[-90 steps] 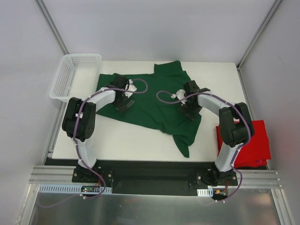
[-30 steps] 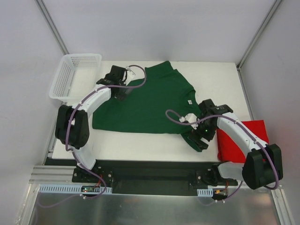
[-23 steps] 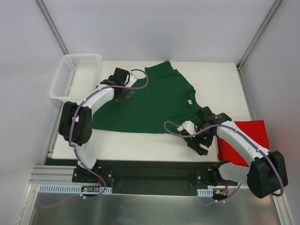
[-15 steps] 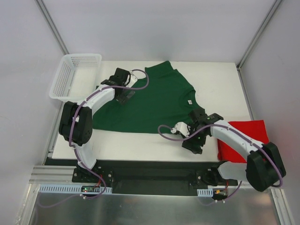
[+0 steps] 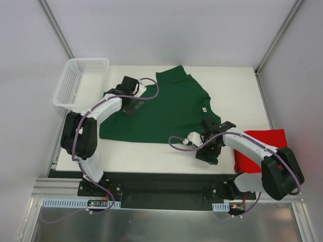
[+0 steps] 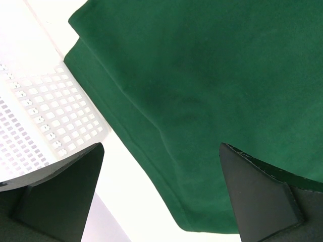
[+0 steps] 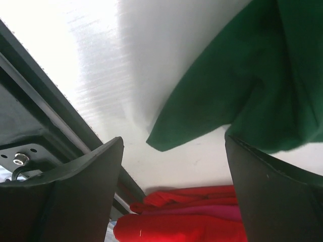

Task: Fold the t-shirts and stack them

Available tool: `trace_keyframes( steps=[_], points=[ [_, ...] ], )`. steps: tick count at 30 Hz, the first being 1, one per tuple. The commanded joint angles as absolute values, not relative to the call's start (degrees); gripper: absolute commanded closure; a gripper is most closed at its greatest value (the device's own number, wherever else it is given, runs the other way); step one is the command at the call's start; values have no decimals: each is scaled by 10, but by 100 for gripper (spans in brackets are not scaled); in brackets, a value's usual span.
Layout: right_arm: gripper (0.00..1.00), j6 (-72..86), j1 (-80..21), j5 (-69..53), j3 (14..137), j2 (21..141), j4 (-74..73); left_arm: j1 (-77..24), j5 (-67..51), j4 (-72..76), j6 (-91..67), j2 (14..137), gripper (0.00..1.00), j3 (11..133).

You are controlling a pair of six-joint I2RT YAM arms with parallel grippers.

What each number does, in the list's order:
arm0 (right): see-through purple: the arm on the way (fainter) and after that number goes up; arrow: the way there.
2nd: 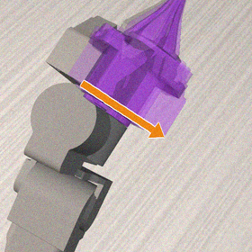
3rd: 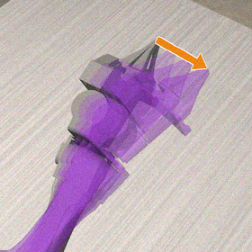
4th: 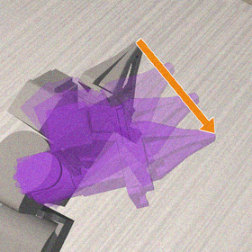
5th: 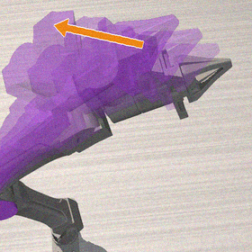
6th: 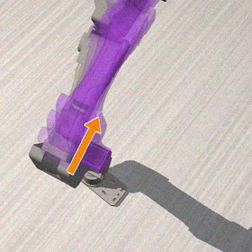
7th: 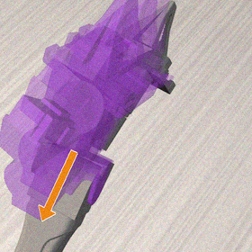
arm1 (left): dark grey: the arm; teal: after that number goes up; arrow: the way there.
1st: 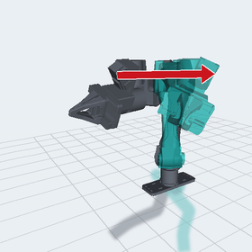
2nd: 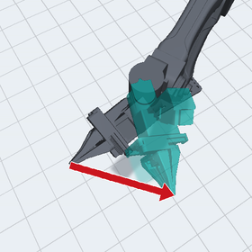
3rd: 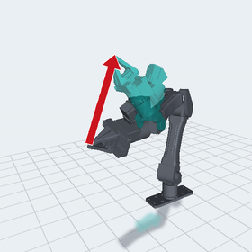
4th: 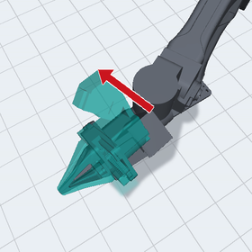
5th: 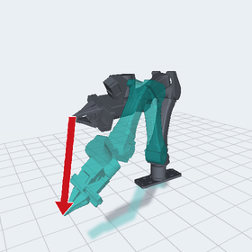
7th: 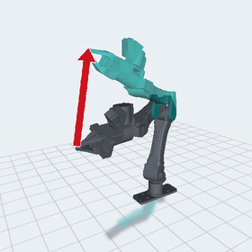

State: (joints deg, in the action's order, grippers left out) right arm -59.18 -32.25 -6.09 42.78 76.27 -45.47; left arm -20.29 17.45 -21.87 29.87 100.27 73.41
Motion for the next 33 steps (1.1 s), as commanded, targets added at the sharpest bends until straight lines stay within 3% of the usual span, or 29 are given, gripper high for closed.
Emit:
trace_keyframes(
  steps=[1, 24, 33],
  points=[
    [14, -590, -325, -46, 420, 727, -500, -207, 188, -220, 303, 977, 1, 734],
    [21, -613, -341, -95, 396, 779, -513, -208, 200, -220, 306, 983, 1, 732],
    [33, -603, -354, -46, 367, 798, -451, -209, 200, -220, 305, 981, 1, 729]
  ],
)
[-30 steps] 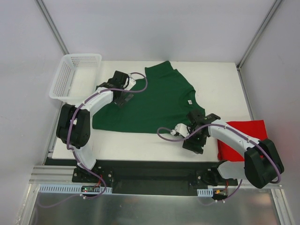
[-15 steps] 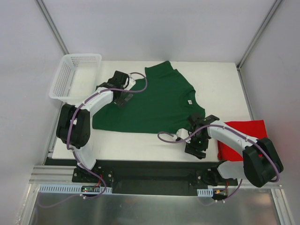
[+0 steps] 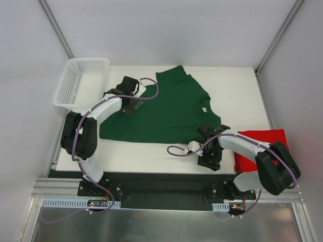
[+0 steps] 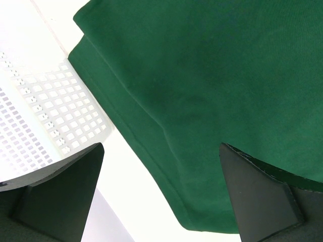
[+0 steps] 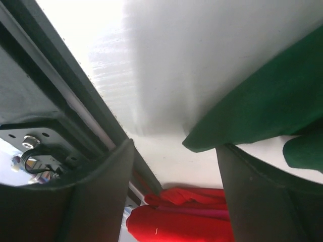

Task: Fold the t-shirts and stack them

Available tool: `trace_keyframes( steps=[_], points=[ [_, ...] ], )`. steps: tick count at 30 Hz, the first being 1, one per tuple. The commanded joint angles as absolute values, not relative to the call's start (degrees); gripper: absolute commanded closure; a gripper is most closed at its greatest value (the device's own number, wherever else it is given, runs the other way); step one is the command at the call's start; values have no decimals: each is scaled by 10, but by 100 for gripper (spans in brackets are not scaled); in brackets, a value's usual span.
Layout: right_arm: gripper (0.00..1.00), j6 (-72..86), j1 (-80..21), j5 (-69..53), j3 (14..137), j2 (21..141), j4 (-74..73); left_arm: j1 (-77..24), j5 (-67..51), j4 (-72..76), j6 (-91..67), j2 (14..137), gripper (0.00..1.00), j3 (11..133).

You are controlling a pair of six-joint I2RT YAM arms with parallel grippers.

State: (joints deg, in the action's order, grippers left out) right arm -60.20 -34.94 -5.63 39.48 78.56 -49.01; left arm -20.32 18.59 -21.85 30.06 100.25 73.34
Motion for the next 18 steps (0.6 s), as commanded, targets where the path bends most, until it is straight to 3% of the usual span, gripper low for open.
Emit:
trace_keyframes(
  steps=[1, 4, 7, 8, 18],
  points=[
    [37, -600, -355, -40, 365, 799, -444, -209, 200, -220, 304, 981, 1, 727],
    [55, -598, -355, -30, 360, 794, -439, -209, 197, -220, 305, 982, 0, 726],
    [81, -596, -355, -20, 356, 785, -439, -209, 196, -220, 304, 983, 1, 729],
    [97, -596, -356, -18, 354, 782, -439, -209, 195, -220, 304, 983, 1, 730],
    [99, -625, -356, 15, 383, 723, -569, -214, 192, -221, 301, 987, 1, 734]
  ],
)
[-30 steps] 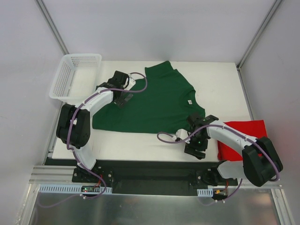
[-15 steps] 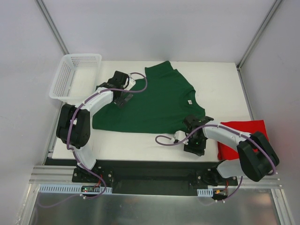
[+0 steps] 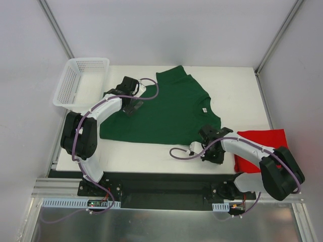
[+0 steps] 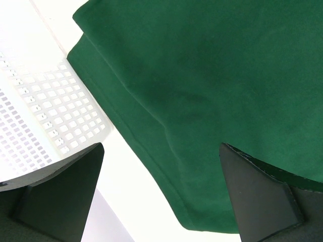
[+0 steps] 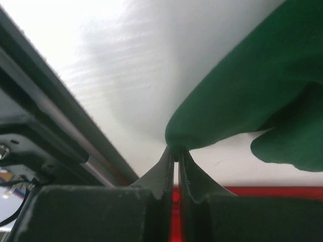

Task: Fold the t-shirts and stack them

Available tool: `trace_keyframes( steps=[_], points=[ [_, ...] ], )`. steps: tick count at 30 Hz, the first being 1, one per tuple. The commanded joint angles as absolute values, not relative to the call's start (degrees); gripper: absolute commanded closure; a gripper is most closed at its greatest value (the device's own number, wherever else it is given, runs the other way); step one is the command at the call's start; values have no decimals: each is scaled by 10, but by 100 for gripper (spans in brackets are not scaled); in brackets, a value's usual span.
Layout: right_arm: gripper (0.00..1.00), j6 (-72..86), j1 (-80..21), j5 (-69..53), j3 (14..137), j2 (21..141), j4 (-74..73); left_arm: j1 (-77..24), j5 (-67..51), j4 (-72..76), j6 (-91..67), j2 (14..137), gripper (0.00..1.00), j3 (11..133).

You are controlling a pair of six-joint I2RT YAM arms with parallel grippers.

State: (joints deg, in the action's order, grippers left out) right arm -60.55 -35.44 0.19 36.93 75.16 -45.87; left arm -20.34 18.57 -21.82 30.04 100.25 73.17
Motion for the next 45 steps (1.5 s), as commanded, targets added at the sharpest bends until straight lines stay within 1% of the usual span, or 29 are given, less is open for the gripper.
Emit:
trace_keyframes(
  steps=[1, 5, 6, 9, 14, 20, 25, 33, 41, 45],
  points=[
    [99, -627, -356, 12, 394, 708, -590, -214, 192, -221, 301, 989, 1, 734],
    [99, -643, -356, -20, 460, 684, -693, -214, 195, -220, 302, 992, 1, 734],
    [99, -645, -356, -27, 471, 684, -730, -215, 195, -220, 302, 992, 1, 735],
    [99, -650, -355, -40, 490, 700, -776, -215, 196, -221, 301, 995, 1, 740],
    [99, -654, -356, -47, 500, 714, -802, -220, 199, -221, 304, 992, 1, 744],
    [99, -664, -351, -32, 583, 692, -835, -220, 207, -220, 312, 985, 1, 739],
    [99, -659, -337, -4, 649, 690, -821, -221, 207, -220, 310, 982, 1, 737],
    [99, -650, -305, 41, 714, 679, -778, -220, 208, -220, 311, 976, 1, 730],
    [99, -629, -274, 58, 774, 670, -737, -220, 209, -220, 310, 974, 1, 730],
    [99, -629, -273, 25, 773, 670, -754, -220, 209, -220, 308, 972, 1, 730]
  ],
)
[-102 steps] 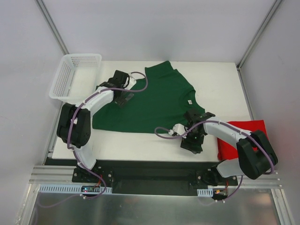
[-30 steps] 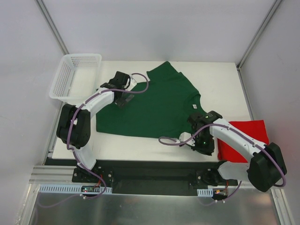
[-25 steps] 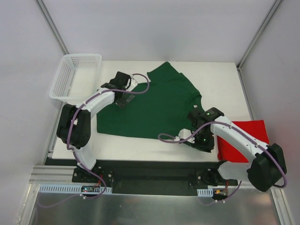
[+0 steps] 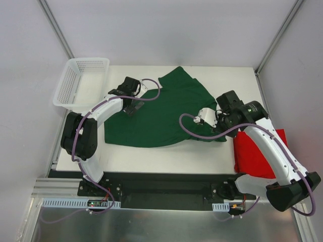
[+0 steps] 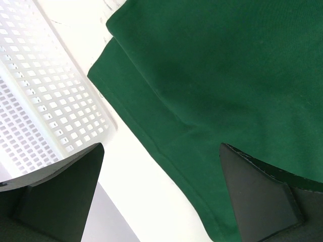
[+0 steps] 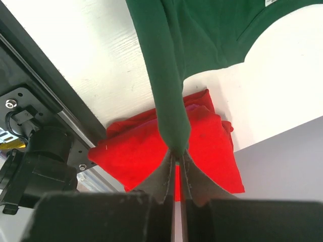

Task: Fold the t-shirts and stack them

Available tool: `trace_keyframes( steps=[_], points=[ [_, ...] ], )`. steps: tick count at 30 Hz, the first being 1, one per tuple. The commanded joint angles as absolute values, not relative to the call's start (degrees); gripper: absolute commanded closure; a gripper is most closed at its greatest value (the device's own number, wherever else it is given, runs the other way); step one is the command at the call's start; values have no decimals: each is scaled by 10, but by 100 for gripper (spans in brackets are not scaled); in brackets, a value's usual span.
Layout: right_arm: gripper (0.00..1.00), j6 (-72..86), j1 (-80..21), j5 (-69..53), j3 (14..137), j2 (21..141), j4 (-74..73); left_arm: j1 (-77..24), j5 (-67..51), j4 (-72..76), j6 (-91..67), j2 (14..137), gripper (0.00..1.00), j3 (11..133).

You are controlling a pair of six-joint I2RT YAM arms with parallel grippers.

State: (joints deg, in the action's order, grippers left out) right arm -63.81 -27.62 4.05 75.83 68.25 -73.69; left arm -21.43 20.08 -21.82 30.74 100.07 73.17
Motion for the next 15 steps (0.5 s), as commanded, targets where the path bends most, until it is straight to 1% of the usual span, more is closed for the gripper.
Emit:
trace_keyframes(
  steps=[1, 4, 8, 12, 15],
  points=[
    [99, -627, -272, 21, 752, 671, -755, -221, 209, -221, 308, 972, 1, 729],
    [99, -630, -272, 21, 695, 671, -748, -221, 210, -221, 309, 971, 1, 728],
    [99, -622, -272, 17, 637, 686, -687, -221, 208, -221, 308, 973, 1, 729],
    [99, -614, -271, 27, 636, 750, -635, -221, 208, -221, 308, 975, 1, 733],
    [99, -610, -260, 32, 671, 821, -600, -221, 207, -221, 307, 972, 1, 727]
  ],
)
